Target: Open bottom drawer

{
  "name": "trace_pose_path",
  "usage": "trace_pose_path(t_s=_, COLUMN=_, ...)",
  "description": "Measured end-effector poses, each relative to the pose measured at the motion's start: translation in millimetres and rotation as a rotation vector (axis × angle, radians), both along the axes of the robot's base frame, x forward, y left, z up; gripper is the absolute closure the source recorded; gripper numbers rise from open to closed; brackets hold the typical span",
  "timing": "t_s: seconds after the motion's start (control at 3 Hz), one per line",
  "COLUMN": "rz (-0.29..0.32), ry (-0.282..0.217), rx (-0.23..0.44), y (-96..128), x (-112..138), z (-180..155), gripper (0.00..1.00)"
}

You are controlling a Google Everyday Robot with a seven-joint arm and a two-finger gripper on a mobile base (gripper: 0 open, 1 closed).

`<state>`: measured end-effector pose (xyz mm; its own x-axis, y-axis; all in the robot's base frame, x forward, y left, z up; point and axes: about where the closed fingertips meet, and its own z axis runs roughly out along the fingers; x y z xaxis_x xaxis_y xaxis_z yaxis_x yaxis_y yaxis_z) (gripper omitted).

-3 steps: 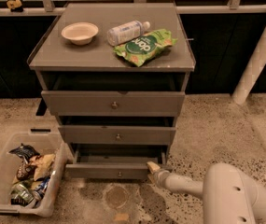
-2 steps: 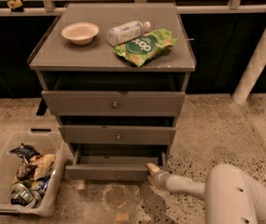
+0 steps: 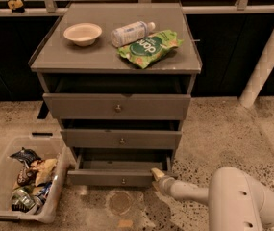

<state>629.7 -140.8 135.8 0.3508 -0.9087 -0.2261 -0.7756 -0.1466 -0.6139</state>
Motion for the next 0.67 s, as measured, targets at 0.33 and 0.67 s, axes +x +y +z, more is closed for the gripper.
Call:
trace_pose_path(t_s=0.33, rz=0.011, ry=0.000, rx=0.000, y=-1.0, x=-4.2, z=-0.3, gripper=1.00)
trace_pose_path(t_s=0.67, rz=0.011, ry=0.000, rx=0.000, y=-1.1, x=-4.3, z=3.2, gripper=1.00)
